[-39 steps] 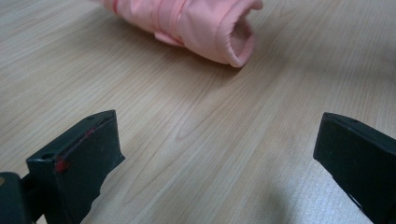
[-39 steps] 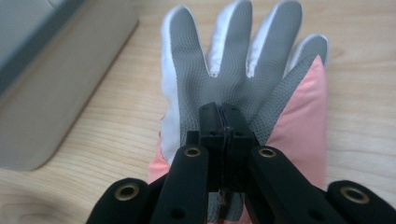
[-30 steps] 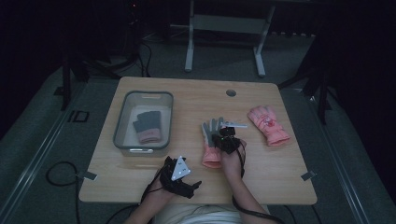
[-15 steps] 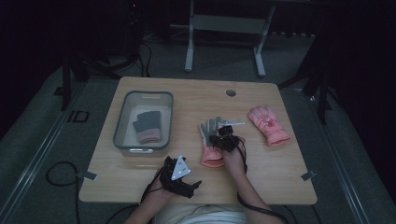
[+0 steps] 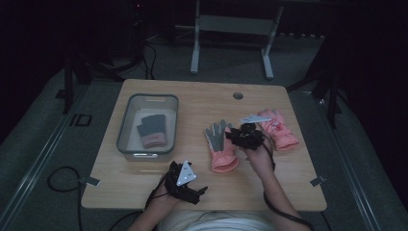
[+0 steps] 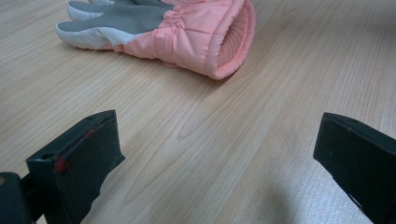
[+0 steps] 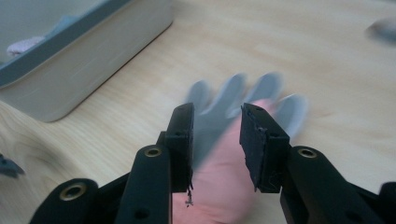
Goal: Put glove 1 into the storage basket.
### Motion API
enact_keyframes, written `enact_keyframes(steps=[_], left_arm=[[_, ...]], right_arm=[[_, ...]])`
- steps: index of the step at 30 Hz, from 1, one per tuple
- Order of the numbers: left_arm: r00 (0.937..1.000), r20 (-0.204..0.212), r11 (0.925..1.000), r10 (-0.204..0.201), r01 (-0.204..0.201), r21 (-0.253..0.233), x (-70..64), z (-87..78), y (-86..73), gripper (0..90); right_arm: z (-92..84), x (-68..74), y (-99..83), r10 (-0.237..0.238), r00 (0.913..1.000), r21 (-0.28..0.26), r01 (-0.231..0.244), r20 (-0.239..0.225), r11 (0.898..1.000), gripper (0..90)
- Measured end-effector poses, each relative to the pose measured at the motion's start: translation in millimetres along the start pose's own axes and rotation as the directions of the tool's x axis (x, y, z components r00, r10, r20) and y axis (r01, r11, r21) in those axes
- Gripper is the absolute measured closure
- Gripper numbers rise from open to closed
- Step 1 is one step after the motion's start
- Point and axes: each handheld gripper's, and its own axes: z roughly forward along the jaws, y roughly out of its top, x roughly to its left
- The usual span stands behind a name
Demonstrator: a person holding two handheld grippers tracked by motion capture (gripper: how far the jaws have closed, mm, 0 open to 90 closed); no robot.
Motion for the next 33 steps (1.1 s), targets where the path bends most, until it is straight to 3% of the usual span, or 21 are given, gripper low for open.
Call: enact_keyframes(steps=[3,6,10,16,20,25,29,33], left_arm=[[1.0,0.001,1.0,-0.001,0.001,-0.001,0.2,0.1,0.1,0.4],[1.0,0.001,1.0,0.0,0.0,0.001,0.2,0.3,0.1,0.4],[1.0,-0.002,1.0,0.0,0.0,0.002,0.4,0.7,0.3,0.4],[1.0,0.002,1.0,-0.001,0.001,-0.002,0.7,0.6,-0.2,0.4],[1.0,-0.003,1.0,0.002,-0.002,0.005,1.1,0.8,-0.1,0.4],[1.0,0.001,1.0,0.004,-0.004,0.002,0.9,0.7,-0.2,0.4],[1.0,0.002,1.0,0.004,-0.004,0.002,0.9,0.6,-0.4,0.4],[1.0,0.004,1.0,0.005,-0.005,0.004,1.0,0.7,-0.6,0.4]], right_arm=[[-19.2,-28.2,0.6,-0.05,0.9973,-0.011,0.051,0.054,0.999,65.0],[-36.4,-62.1,-1.2,-0.042,0.9936,-0.013,0.043,0.105,0.999,66.9],[-53.7,-110.1,-6.7,-0.02,0.9819,0.001,0.02,0.188,1.0,67.7],[-52.6,-158.5,-18.7,-0.019,0.964,0.059,0.003,0.265,0.998,66.9],[-39.9,-175.7,-23.0,-0.011,0.9687,0.101,-0.015,0.248,0.995,65.2],[-16.7,-185.8,-29.8,0.008,0.975,0.174,-0.048,0.222,0.984,61.1],[0.7,-183.7,-40.8,-0.047,0.9649,0.243,-0.018,0.258,0.97,60.9],[4.9,-180.8,-40.9,-0.018,0.9521,0.25,-0.061,0.305,0.966,77.8]])
